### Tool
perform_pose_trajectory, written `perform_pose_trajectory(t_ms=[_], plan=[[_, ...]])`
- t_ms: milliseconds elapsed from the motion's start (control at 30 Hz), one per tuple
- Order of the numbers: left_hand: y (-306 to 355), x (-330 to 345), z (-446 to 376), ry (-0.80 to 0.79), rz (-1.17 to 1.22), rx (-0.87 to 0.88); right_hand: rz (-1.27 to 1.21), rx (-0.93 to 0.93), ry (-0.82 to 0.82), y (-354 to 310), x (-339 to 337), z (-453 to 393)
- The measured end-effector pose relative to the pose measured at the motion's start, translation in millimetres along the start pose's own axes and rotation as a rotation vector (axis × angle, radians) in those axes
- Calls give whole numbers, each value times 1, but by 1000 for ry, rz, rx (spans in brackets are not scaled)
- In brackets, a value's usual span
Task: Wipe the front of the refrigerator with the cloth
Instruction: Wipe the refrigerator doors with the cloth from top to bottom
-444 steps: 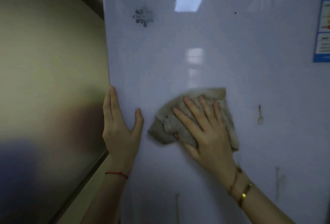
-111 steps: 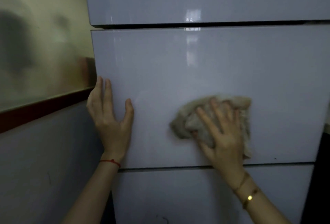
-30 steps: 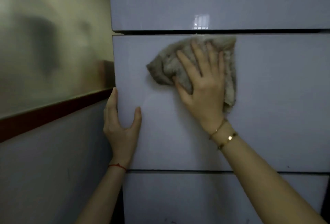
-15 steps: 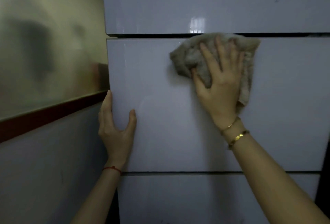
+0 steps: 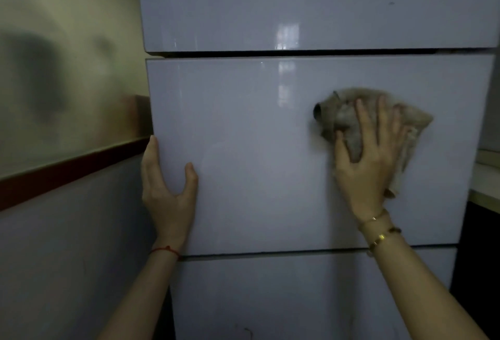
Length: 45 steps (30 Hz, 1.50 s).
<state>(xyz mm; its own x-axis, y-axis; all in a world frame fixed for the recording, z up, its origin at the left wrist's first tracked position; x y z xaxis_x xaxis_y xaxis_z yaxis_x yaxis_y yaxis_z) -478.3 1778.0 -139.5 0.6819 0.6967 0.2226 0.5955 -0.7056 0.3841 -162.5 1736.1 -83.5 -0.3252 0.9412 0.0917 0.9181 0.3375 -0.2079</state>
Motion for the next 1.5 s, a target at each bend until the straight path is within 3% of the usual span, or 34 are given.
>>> perform_pose_trajectory(t_ms=[233,400,533,633,733,800,1067,1200,1333,1500], plan=[[-1,2,1,23,-9,-1,11,-276,-157,0,-1,68],[-1,3,2,25,-31,-11,42,-52,-42,37,-20,23],[0,3,3,15,-28,-5,-18,6,10,10,-5,-45],[0,2,3,7,-33,-11,-36,-186,-118,-30,12,-23],[1,0,2,-6,-40,-20,-42,-509,-323,-50,16,40],[1,-1,1,-21,-47,-12,4,-646,-347,-46,11,58],[-1,-1,2,-36,-29,-6,-50,-357,-118,-94,44,-44],[-4,-4,2,-45,-11,-32,-106,-546,-248,-102,48,5],[-3,-5,3,-67,-20,-22,-37,-750,-390,-62,22,71],[-2,-2,4,-46,-27,-23,12,-474,-211,-49,19,8]])
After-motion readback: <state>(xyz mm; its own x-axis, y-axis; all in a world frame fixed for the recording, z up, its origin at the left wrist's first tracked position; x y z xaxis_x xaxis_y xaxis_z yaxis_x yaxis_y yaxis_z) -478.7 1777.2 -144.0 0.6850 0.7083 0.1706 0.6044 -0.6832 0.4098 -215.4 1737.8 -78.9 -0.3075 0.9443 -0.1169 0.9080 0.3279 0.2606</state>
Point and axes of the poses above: each hand's wrist, its own z-axis away from the middle knuckle, its own x-axis out of the palm, y = z × x, the point moved 2 cm from there along -z, towards the middle knuckle, and after that the axes turned 2 degrees about -z, right-handed, at the moved point
